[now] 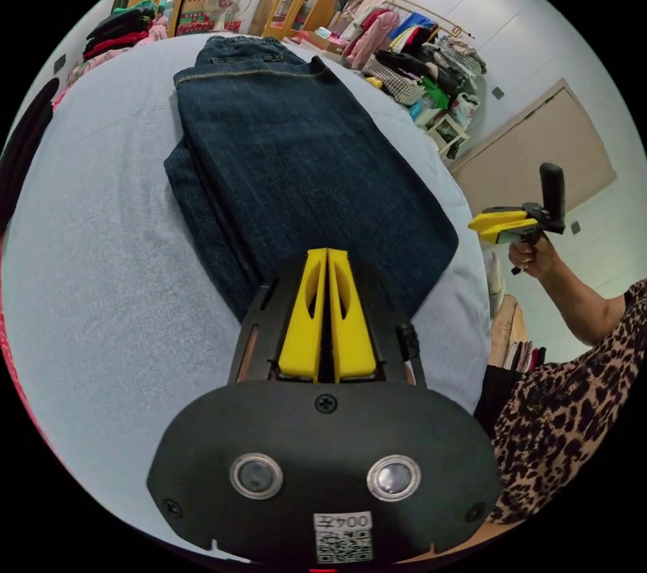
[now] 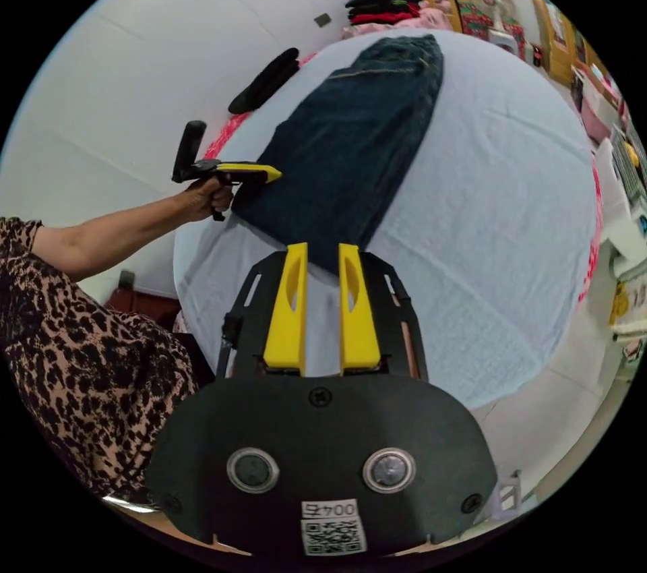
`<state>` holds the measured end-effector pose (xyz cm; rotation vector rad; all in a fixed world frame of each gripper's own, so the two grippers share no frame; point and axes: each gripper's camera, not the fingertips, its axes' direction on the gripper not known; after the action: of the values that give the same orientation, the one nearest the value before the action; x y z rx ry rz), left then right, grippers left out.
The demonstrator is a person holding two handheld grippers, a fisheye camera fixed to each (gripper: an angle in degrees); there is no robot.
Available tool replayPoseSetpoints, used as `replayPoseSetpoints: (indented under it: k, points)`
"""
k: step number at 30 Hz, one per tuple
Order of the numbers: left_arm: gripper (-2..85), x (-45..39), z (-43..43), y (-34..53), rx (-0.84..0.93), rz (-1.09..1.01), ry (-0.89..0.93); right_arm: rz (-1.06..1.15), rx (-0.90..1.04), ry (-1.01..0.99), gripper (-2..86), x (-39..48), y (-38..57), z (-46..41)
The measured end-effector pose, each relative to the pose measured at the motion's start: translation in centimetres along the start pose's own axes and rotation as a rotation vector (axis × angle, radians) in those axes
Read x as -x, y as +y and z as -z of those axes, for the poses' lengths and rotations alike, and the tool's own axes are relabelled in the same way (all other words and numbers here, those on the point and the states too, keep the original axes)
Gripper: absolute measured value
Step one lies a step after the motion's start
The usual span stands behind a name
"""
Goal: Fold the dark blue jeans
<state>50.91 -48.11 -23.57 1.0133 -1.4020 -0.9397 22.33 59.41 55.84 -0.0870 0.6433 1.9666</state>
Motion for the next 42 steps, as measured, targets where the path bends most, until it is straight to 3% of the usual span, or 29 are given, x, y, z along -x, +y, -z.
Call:
replayPoseSetpoints:
  k: [6,9,15,19,23,42]
  points:
    - [0.3,-0.7,5.1,2.3,-0.081,-0.037,-0.073,0.071,0.041,0.047,7.8,2.0,-3.3,-3.1]
    - [0.4,1.8,5.3,4.8,-0.019,0.023,-0.085,0.047,0.158,0.145,5.2,0.9,-2.7,-5.0]
    - [2.9,5.1,10.3,7.0,-0.098,0.122,-0.050,-0.136,0.041,-0.056,9.6,-3.2,-0.6,-0.2]
    - [9.5,10.0,14.1,10.8,-0.159,0.285,0.148,-0.385,-0.096,-0.332,13.8,-8.5,2.2,2.3]
    - [12.8,13.7,14.5,14.0,-0.136,0.411,0.386,-0.496,-0.101,-0.418,15.5,-10.8,3.4,2.3]
    - [14.1,20.3,19.3,19.7,-0.170,0.616,0.649,-0.604,-0.069,-0.567,13.8,-13.6,4.3,3.4]
